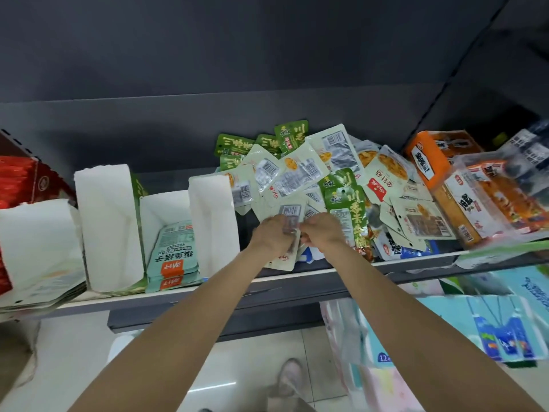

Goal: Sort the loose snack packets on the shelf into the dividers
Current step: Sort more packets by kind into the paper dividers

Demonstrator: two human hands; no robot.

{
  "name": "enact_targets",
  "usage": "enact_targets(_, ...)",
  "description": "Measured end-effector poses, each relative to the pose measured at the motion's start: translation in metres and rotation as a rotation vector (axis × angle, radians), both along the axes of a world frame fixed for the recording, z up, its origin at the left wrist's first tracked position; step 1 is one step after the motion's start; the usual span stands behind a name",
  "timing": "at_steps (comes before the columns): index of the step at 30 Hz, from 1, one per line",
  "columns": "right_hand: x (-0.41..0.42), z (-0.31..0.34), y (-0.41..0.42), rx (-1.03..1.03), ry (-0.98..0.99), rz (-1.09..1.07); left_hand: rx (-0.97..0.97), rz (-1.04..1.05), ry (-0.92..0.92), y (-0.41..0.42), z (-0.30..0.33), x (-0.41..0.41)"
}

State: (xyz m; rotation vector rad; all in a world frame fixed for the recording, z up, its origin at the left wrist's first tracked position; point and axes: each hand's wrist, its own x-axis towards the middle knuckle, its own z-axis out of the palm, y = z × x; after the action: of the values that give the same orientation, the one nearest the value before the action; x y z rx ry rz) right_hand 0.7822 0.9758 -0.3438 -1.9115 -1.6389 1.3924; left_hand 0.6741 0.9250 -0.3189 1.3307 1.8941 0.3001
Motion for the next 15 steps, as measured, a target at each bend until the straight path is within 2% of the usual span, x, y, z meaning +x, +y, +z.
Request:
enact_targets(4, 0.006, 0.003, -0.001, 0.037, -0.028, 0.019, 0.015, -0.085, -0.017, -0.005, 0.012, -0.003)
enact_targets(7, 0.010, 0.004, -0.001, 0.103, -0.131, 0.037, 0.011, -0.257, -0.051, -0.016, 0.009, -0.006)
enact_targets(10, 0.009, 0.013, -0.009, 0.147, -0.284, 0.067, -0.071, -0.476, 0.178, -0.021, -0.008, -0.007)
enact_targets(12, 0.010, 0.015, -0.011, 0.195, -0.340, 0.091, 0.002, -0.519, 0.324, -0.023, -0.017, -0.005)
enact_targets(15, 0.014, 0.012, -0.007, 0.191, -0.345, 0.049, 0.118, -0.534, 0.392, -0.023, -0.021, -0.005)
